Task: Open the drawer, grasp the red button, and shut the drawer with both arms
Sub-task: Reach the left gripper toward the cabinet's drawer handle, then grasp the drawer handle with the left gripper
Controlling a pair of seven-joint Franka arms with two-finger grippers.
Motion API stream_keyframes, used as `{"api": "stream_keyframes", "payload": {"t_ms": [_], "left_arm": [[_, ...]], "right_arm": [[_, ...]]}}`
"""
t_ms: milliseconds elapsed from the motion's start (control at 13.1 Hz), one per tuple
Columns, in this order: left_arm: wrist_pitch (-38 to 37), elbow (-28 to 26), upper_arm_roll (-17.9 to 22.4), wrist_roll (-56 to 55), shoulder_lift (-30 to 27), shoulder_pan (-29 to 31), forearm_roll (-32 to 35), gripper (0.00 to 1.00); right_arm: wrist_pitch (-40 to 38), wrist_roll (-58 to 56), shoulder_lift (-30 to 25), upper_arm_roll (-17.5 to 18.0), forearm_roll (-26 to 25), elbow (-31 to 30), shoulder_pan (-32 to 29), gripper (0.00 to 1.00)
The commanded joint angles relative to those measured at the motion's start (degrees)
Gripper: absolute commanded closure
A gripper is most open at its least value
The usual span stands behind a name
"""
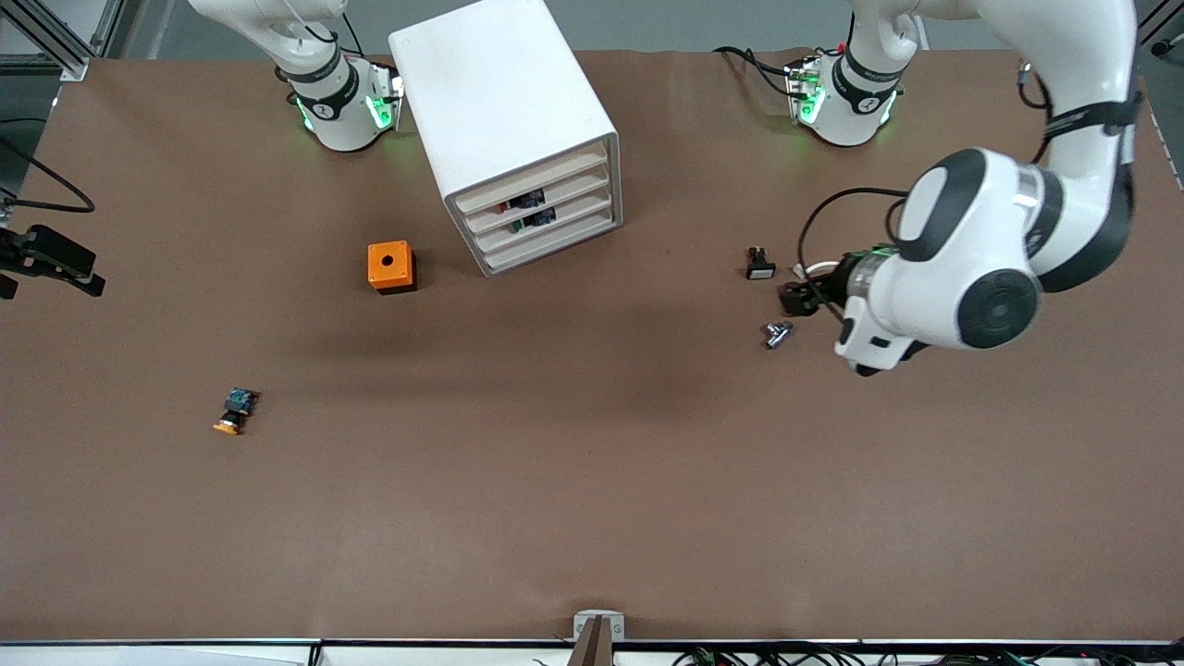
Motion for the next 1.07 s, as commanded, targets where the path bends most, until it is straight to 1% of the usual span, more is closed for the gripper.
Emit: {"api": "stream_keyframes", "payload": {"t_ms": [0,305,686,992], "left_arm": [[-1.9,4.9,0.4,-13.7,6.0,-2.9,-5.4,0.0],[-1.9,8.3,0.3,-32.8,13.1,-7.1,-12.0,0.0],[-1.5,8.7,0.3,-53.4,19.0,-11.3,-23.2,0.0],[-1.5,8.7,0.3,-65.0,23.2,-14.2,-32.3,0.0]], "right_arm": [[0.3,-0.4,-1.0,0.2,-0.3,-0.9,-0.2,0.0],[0.4,-0.4,-0.9,0.2,-0.3,-0.9,-0.3,0.0],[0.4,-0.4,-0.9,0.2,-0.3,-0.9,-0.3,0.0],[0.3,-0.4,-0.9,0.2,-0.3,-0.9,-0.3,0.0]]}}
